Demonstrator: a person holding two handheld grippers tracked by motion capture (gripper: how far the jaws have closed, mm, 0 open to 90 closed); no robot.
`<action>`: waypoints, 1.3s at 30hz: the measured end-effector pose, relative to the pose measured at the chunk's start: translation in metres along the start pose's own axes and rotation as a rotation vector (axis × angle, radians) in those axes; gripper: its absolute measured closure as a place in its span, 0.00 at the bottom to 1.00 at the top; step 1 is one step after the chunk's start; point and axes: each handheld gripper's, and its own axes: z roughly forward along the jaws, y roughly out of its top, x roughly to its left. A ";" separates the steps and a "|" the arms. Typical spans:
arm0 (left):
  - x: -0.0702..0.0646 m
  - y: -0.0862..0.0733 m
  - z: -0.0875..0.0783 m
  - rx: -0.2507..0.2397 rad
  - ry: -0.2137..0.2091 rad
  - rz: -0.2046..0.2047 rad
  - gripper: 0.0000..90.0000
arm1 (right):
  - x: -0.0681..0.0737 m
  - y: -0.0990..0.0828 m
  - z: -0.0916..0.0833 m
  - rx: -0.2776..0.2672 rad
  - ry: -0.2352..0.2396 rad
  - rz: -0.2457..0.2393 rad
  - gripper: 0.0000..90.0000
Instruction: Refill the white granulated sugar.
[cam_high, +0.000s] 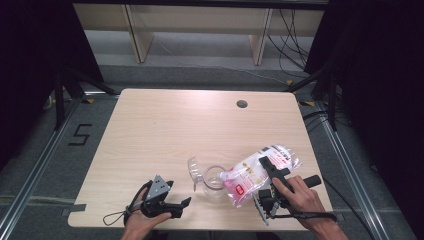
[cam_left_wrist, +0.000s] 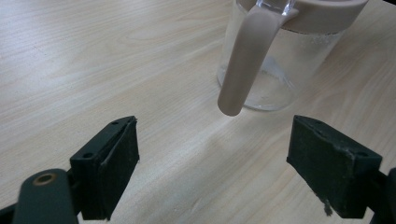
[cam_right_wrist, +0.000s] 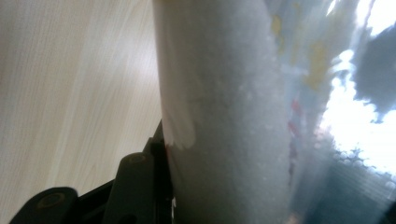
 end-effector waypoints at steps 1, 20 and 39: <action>0.000 0.000 0.000 -0.001 0.000 -0.002 0.18 | 0.001 0.000 0.000 0.006 0.003 0.013 0.63; 0.000 0.000 0.000 -0.003 -0.003 -0.001 0.18 | 0.007 0.001 0.001 0.019 -0.013 -0.009 0.63; 0.001 0.000 0.000 -0.002 0.000 0.011 0.18 | 0.000 0.002 0.001 0.016 -0.022 -0.049 0.64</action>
